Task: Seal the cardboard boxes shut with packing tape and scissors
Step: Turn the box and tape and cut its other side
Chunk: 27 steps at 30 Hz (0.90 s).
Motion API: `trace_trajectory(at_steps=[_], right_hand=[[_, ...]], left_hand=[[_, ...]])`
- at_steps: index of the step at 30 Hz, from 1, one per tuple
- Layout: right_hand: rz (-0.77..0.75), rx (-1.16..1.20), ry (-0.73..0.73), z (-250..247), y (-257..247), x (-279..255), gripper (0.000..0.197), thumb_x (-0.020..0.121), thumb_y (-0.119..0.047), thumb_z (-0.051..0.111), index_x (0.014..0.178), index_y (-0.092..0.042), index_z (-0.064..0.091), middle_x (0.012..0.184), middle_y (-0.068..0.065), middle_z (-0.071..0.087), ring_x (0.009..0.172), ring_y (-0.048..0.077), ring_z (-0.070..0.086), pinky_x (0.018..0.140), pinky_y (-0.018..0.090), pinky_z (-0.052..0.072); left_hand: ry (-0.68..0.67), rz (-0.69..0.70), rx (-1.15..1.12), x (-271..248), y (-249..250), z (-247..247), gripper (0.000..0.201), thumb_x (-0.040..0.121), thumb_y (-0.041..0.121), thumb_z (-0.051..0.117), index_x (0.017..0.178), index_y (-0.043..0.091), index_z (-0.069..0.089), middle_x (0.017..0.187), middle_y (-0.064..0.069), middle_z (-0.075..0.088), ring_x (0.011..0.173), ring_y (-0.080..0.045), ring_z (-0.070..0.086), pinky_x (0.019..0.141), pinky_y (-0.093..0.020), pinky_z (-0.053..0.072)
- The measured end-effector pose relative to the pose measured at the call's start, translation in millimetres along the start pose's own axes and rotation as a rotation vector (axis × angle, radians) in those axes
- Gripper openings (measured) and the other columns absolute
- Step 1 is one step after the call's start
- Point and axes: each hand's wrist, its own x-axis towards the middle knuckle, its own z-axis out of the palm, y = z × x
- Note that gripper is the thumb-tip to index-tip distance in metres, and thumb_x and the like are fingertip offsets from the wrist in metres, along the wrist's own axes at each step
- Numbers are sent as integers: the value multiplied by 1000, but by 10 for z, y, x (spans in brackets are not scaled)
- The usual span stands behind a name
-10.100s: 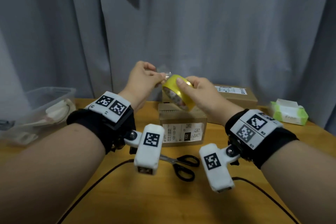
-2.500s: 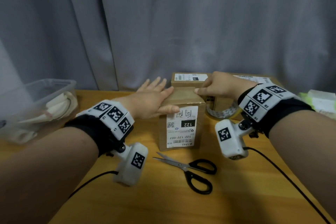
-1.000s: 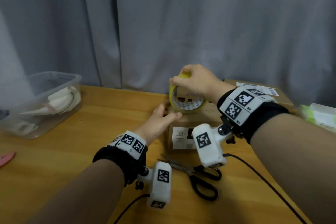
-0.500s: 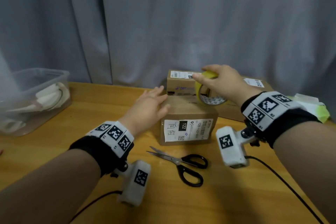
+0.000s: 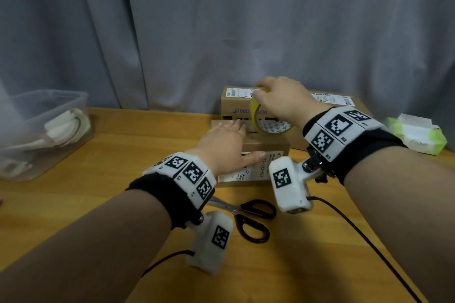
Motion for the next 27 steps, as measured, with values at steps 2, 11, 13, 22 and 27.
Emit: trace_trajectory(at_steps=[2, 11, 13, 22, 27], right_hand=[[23, 50, 36, 8, -1, 9, 47, 90, -47, 53, 127, -17, 53, 121, 8, 59, 115, 30, 52, 92, 36, 43], [101, 16, 88, -215, 170, -41, 45, 76, -54, 67, 75, -12, 51, 76, 4, 56, 79, 27, 53, 64, 32, 38], [109, -150, 22, -334, 294, -66, 56, 70, -61, 70, 83, -7, 62, 86, 11, 64, 82, 32, 56, 69, 35, 47], [252, 64, -112, -163, 742, -130, 30, 79, -40, 67, 79, -11, 65, 91, 9, 61, 85, 25, 54, 66, 32, 42], [216, 48, -144, -343, 629, -19, 29, 84, -34, 63, 65, -12, 61, 72, 5, 56, 69, 21, 49, 61, 30, 39]], left_hand=[[9, 1, -23, 15, -38, 10, 89, 86, 71, 28, 150, 10, 19, 157, -11, 18, 144, -24, 18, 118, -38, 18], [22, -17, -59, -37, -46, 14, 89, 86, 69, 33, 151, 11, 14, 159, -9, 11, 146, -20, 14, 119, -35, 14], [30, -15, -61, -26, -49, 10, 88, 87, 69, 33, 151, 12, 13, 159, -7, 12, 145, -19, 15, 118, -33, 14], [29, -23, -61, -34, -5, 0, 84, 88, 67, 36, 151, 16, 15, 159, -3, 12, 145, -17, 15, 116, -32, 14], [56, -36, -107, -26, -15, 24, 85, 85, 67, 41, 150, 17, 20, 157, -3, 18, 144, -19, 21, 117, -38, 21]])
